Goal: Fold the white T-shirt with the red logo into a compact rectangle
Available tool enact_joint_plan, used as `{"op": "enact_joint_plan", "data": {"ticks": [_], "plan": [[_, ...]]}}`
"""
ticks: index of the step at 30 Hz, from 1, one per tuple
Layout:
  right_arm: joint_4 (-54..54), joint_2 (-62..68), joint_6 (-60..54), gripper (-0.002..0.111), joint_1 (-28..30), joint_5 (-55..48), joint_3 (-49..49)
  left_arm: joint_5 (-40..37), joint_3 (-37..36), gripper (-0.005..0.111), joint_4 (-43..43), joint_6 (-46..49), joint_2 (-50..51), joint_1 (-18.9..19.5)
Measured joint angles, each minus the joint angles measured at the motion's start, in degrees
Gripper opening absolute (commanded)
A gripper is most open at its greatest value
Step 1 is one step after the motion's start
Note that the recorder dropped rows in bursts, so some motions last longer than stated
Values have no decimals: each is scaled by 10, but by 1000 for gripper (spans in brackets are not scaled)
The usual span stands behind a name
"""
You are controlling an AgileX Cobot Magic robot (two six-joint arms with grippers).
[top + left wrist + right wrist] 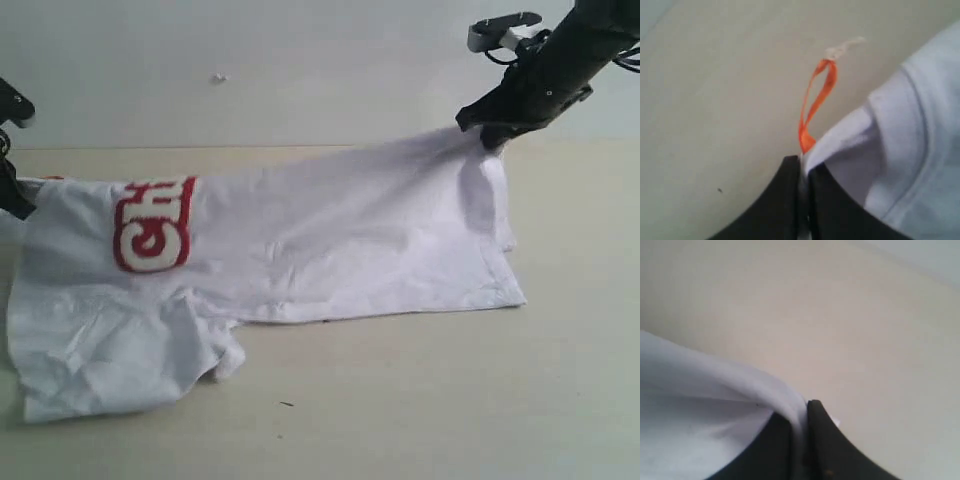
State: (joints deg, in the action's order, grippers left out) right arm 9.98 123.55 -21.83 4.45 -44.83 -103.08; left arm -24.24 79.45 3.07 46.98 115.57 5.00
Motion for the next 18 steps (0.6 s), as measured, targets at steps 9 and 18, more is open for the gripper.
{"op": "enact_joint_plan", "data": {"ticks": [9,18], "plan": [[-21,44,-3,4,-1,155,-4,199,3,0,-10,-5,42,0],[-21,72,-5,44,-1,155,-4,235,3,55,-11,-5,58,2]]}}
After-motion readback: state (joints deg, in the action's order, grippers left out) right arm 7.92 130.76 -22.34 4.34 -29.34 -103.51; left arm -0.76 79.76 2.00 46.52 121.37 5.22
